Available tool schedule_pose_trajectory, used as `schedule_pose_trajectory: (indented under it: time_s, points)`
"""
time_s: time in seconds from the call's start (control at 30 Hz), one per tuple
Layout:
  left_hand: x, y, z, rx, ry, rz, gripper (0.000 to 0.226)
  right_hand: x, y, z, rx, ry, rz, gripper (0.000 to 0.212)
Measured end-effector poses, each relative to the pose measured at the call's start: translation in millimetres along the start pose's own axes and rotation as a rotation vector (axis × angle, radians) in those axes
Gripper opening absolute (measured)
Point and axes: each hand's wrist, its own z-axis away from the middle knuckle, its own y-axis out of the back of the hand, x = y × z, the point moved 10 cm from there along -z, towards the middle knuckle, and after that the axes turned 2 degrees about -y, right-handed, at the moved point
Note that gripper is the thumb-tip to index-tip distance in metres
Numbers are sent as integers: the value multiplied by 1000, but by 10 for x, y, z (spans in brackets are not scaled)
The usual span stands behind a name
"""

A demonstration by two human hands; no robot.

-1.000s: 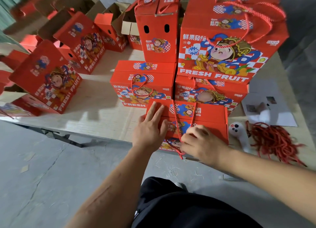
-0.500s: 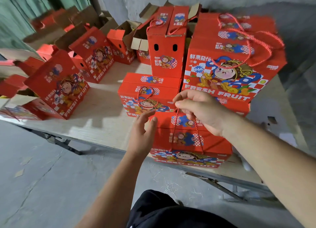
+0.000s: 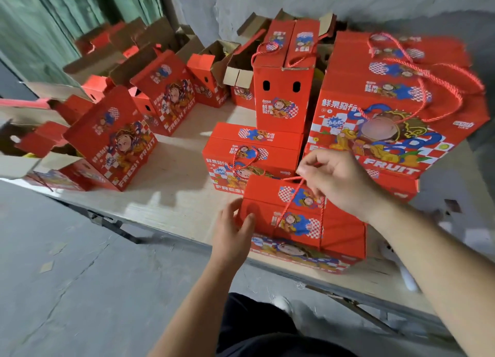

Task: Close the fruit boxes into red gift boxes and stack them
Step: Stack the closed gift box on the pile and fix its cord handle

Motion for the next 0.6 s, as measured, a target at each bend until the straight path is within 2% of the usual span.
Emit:
schedule_pose_trajectory:
  time_s: [0.07, 0.13, 0.17, 0.2, 0.27, 0.3, 0.37, 0.47, 0.6]
  points:
    - [-105, -67, -93, -40, 46, -9, 44, 252, 102, 68, 117, 39, 199, 8]
    - [-216, -141, -189, -92, 74, 17, 33, 715, 292, 230, 286, -75, 401, 33]
    - [-262, -155, -221, -111, 94, 44, 30, 1044, 353, 370, 327, -224, 481, 53]
    - [-306, -171, -262, -131, 125, 91, 28, 1402, 376, 545, 326, -420, 482, 72]
    - [-353, -253, -329, -208, 188, 192, 25, 1901, 185, 867, 306, -709, 64, 95]
    - [-350, -308, -350, -256, 219, 239, 27, 2000, 73, 934, 335, -734, -145, 98]
    - [-288, -362, -392, -317, 272, 298, 34, 1951, 37, 933, 417, -678, -288, 92]
    - [-36, -260, -410, -388, 266, 308, 50, 1700, 120, 924, 487, -651, -257, 78]
    - [534, 139, -299, -462, 121, 323, 60, 1014, 311, 936, 537, -569, -183, 74]
